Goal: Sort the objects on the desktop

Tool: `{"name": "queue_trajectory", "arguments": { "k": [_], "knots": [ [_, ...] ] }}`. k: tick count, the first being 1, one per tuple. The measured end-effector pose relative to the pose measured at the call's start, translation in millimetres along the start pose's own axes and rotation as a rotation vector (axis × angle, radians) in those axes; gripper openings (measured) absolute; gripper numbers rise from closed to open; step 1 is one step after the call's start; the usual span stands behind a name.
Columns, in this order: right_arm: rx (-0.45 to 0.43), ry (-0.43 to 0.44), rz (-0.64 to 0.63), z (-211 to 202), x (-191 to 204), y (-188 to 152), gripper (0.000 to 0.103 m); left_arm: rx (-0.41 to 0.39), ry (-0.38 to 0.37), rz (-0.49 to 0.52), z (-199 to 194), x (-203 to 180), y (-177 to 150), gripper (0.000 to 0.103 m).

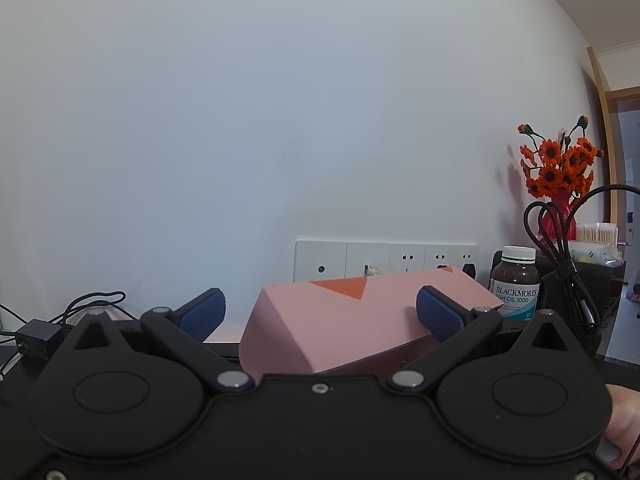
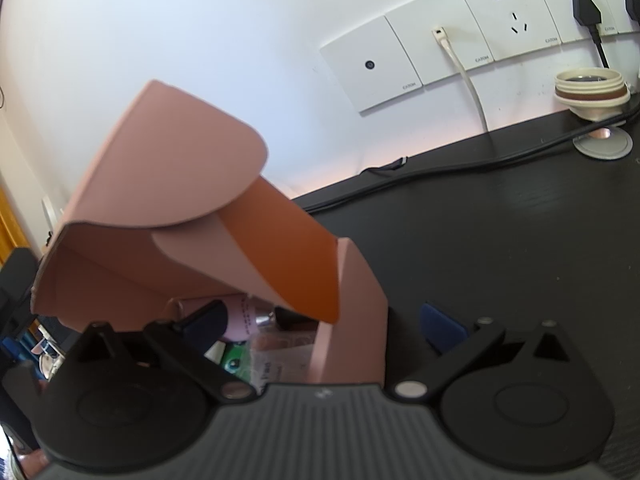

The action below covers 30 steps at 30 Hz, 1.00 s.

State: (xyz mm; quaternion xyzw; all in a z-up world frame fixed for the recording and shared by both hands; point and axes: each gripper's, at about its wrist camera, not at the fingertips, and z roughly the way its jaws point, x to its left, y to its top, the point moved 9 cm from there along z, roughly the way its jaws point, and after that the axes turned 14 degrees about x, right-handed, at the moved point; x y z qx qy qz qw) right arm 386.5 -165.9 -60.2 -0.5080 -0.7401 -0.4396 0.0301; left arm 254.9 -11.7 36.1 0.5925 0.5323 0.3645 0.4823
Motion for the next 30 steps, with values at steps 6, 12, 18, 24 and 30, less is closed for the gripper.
{"name": "queue_trajectory", "arguments": {
  "k": [6, 12, 18, 24, 30],
  "knots": [
    [-0.001, -0.002, 0.001, 0.0, 1.1, -0.3, 0.102, 0.0, 0.001, 0.001, -1.2, -0.3, -0.4, 0.103],
    [-0.004, -0.004, 0.004, 0.4, 1.9, -1.0, 0.102, 0.002, -0.003, 0.0, 0.3, 1.3, -0.1, 0.103],
    [-0.005, -0.005, 0.005, 0.6, 2.7, -1.2, 0.102, 0.002, 0.001, -0.001, 1.0, -3.0, 1.1, 0.103],
    [-0.005, -0.006, 0.005, 0.6, 2.7, -0.9, 0.102, 0.002, -0.001, -0.003, 1.7, -2.8, 0.6, 0.103],
    [-0.006, -0.005, 0.005, 0.7, 3.0, -1.6, 0.102, 0.002, -0.005, -0.002, 2.2, -0.6, -0.1, 0.103]
  ]
}}
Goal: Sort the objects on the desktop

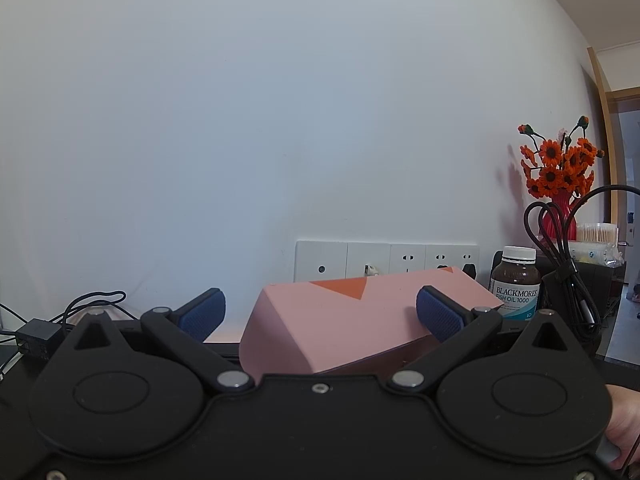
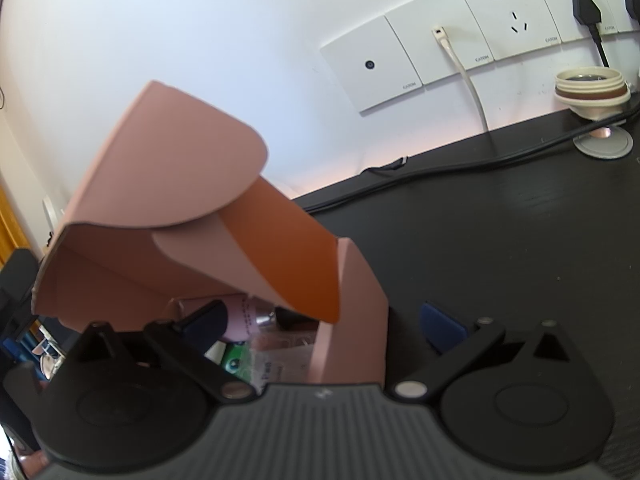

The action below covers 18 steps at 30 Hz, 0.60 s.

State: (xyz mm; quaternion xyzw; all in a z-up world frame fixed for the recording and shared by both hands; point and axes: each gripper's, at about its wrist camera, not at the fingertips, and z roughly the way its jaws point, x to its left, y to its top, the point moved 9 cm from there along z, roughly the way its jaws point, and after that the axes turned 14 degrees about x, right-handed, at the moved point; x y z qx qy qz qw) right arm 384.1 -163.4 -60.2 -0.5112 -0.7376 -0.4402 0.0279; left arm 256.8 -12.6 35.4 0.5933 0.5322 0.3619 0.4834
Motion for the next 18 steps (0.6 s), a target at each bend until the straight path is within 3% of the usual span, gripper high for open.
{"name": "queue_trajectory", "arguments": {
  "k": [18],
  "knots": [
    [0.001, 0.003, -0.001, -0.3, -0.8, -0.7, 0.102, 0.006, -0.008, -0.003, 1.0, 1.5, 0.1, 0.103]
  ]
}}
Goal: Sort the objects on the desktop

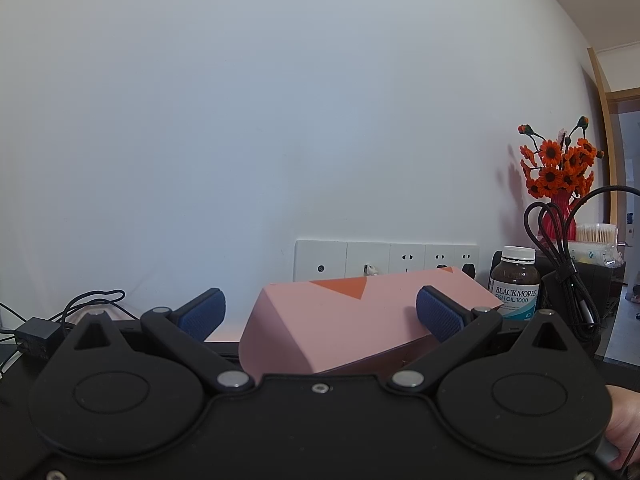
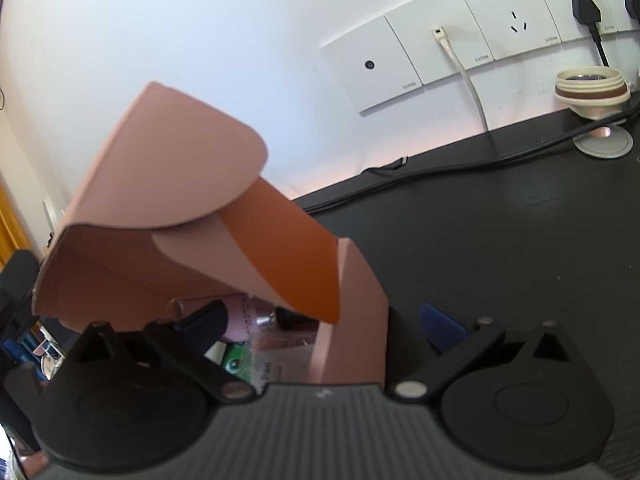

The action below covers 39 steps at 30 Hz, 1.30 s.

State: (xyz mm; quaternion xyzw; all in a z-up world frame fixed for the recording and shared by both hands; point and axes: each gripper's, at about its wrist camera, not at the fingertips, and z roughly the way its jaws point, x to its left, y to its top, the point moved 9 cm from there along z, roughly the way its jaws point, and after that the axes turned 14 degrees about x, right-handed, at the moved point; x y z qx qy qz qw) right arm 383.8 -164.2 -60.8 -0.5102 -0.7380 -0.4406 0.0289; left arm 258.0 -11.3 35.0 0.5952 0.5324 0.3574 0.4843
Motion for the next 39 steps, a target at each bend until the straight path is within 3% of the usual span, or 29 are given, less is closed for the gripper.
{"name": "queue_trajectory", "arguments": {
  "k": [39],
  "knots": [
    [0.001, 0.004, -0.001, -0.5, 0.0, 1.0, 0.102, -0.004, 0.008, 0.005, -2.4, -0.5, 1.0, 0.103]
  ]
}}
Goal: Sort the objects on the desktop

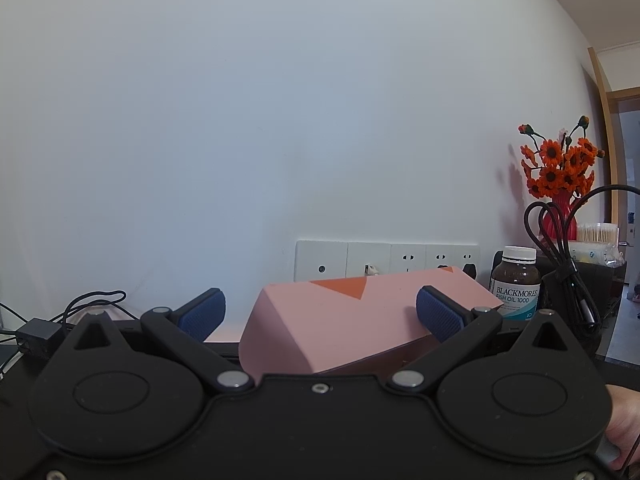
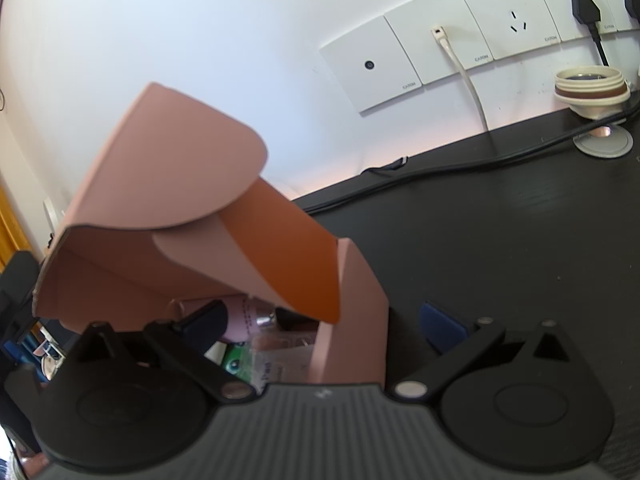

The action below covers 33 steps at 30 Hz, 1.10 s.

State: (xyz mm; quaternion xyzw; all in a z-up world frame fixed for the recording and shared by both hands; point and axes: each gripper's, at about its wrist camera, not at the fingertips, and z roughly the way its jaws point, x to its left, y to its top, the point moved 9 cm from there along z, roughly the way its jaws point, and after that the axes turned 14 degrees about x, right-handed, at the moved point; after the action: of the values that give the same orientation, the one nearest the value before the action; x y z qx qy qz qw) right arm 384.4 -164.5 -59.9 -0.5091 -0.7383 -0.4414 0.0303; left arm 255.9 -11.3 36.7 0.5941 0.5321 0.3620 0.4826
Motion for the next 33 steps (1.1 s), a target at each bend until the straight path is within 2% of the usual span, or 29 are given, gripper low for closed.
{"name": "queue_trajectory", "arguments": {
  "k": [33],
  "knots": [
    [0.0, 0.001, -0.001, -0.6, -0.6, -0.1, 0.102, 0.002, 0.001, 0.001, 2.5, -1.0, 0.9, 0.103]
  ]
}}
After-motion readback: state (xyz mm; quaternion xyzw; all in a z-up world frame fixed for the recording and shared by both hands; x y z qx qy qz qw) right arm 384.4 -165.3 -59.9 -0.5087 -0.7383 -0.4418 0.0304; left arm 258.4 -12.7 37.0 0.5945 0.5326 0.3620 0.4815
